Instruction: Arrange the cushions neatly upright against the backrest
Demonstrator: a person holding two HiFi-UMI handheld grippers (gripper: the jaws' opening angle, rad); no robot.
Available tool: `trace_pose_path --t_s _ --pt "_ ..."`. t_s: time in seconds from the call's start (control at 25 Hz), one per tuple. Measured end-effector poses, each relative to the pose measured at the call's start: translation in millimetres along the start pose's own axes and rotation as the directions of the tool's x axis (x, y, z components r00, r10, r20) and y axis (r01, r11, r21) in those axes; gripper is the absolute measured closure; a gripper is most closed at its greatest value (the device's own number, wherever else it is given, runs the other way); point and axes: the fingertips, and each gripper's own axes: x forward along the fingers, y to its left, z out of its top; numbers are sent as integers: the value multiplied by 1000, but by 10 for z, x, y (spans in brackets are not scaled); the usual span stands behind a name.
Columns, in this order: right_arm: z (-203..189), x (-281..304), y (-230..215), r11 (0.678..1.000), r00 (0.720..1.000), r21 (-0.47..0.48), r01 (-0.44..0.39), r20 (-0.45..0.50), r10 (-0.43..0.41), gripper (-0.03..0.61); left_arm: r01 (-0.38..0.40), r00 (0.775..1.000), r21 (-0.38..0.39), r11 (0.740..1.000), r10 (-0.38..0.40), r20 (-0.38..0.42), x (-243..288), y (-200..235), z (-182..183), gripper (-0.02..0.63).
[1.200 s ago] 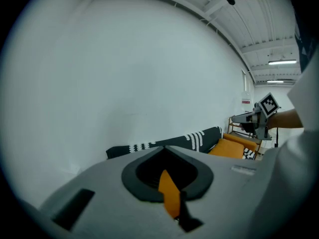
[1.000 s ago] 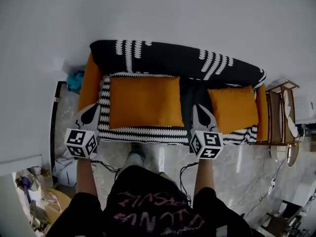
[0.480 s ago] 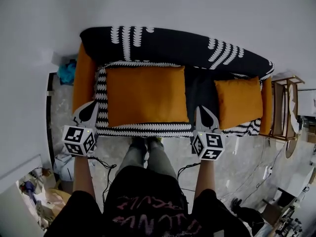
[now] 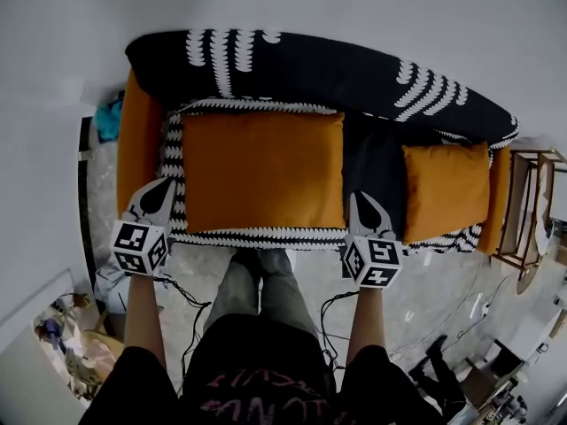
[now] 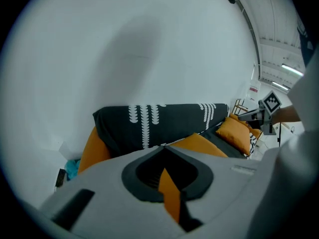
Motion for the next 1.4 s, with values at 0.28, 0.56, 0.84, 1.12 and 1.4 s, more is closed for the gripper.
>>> trace_pose_path --t_s 0.28,0.56,0.84,1.12,1.4 --pt "-406 663 -341 999 994 -13 -38 -104 37 523 -35 995 -43 998 31 -93 498 130 -462 570" --pt "-840 1166 -527 994 980 23 -104 -169 106 378 -52 989 -147 988 31 -143 988 249 -936 453" --pt "-1397 1491 -695 989 955 68 -132 -260 145 268 -43 980 -181 983 6 -199 1333 401 -1458 293" --pt "-1685 1917 -864 983 926 94 -157 -332 180 213 -61 963 -202 978 5 -269 1722 547 -1773 205" --pt "-1546 2015 -786 971 886 159 -181 -402 231 150 0 952 -240 971 -74 -298 1785 693 -1704 141"
